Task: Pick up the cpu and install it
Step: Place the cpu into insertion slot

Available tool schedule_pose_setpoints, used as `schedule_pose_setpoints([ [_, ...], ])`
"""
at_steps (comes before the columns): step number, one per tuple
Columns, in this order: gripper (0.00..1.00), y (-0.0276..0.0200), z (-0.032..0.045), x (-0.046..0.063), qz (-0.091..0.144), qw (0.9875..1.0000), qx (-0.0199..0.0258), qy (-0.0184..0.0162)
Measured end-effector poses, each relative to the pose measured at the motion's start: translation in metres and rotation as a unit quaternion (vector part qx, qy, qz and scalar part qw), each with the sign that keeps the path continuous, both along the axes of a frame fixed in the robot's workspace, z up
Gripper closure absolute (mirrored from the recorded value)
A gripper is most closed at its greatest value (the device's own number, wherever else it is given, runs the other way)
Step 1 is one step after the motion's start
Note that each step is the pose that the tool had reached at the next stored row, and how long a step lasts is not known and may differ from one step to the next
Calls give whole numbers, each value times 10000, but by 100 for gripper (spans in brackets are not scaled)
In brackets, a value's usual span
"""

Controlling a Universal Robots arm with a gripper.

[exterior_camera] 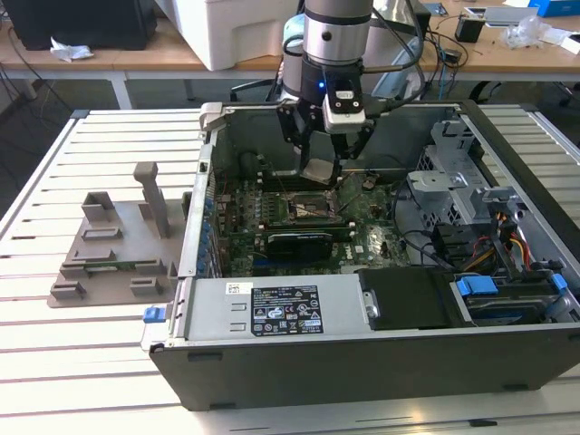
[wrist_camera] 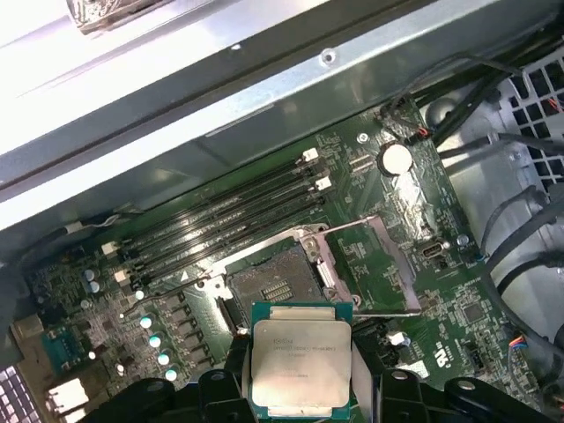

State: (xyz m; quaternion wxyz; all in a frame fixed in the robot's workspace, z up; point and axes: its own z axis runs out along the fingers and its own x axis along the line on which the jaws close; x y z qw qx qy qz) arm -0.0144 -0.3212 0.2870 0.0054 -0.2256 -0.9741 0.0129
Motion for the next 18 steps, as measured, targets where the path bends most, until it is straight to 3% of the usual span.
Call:
schedule_pose_setpoints([
  [8, 46, 0, -1, 0, -522, 9986, -1, 0],
  [13, 46, 0, -3, 0, -907, 9959, -1, 0],
  [17, 46, 0, -3, 0, -1079, 9942, -1, 0],
  [18, 46, 0, -3, 1, -1173, 9931, -1, 0],
])
